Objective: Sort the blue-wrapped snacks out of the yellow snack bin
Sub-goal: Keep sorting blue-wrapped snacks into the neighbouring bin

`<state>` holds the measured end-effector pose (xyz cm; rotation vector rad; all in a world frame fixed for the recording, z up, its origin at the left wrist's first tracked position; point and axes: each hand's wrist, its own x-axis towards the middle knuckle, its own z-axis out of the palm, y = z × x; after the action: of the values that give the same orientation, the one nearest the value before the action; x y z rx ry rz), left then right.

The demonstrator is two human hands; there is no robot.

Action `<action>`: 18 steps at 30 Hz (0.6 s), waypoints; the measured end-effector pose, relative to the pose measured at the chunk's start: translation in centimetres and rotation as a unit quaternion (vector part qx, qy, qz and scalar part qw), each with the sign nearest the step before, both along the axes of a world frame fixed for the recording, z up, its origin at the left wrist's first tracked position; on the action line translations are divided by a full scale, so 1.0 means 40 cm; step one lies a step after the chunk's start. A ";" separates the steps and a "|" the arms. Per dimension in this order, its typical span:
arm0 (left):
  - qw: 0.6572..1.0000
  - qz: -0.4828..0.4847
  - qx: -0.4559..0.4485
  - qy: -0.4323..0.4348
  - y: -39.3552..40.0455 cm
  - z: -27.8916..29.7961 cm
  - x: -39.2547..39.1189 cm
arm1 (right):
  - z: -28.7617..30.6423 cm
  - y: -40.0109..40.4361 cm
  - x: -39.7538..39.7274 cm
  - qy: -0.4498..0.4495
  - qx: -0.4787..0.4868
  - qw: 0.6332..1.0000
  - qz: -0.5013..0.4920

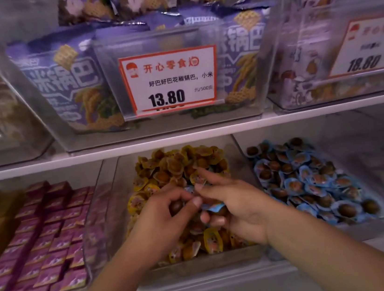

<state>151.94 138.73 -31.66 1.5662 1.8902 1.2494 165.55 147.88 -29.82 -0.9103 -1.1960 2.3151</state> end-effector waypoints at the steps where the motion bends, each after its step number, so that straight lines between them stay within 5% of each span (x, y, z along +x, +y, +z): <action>1: 1.000 0.005 -0.007 0.021 -0.002 -0.005 -0.008 | 0.008 0.000 0.006 0.009 -0.012 1.000 -0.009; 3: 0.996 0.025 -0.011 0.081 -0.011 -0.016 -0.025 | 0.021 0.006 0.022 -0.023 0.067 0.997 -0.007; 5: 0.991 0.080 0.003 0.109 -0.016 -0.023 -0.039 | 0.030 0.012 0.040 -0.119 0.319 0.940 0.013; 8: 0.985 0.145 0.028 0.093 -0.012 -0.028 -0.048 | 0.032 0.023 0.051 -0.257 0.649 0.714 0.047; 10: 0.978 0.147 0.034 0.143 -0.009 -0.034 -0.048 | 0.024 0.015 0.043 -0.350 0.730 0.571 0.138; 12: 0.969 0.122 0.019 0.216 -0.009 -0.040 -0.047 | -0.004 0.007 0.032 -0.402 0.737 0.492 0.229; 14: 0.953 0.087 -0.024 0.290 -0.009 -0.048 -0.046 | -0.029 0.013 0.021 -0.438 0.704 0.491 0.268; 18: 0.925 0.081 -0.099 0.357 -0.003 -0.054 -0.044 | -0.052 0.025 -0.003 -0.445 0.653 0.551 0.269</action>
<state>150.20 138.59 -33.81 1.9447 2.5231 0.5226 165.44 148.89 -31.89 -1.0257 -3.1582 0.2791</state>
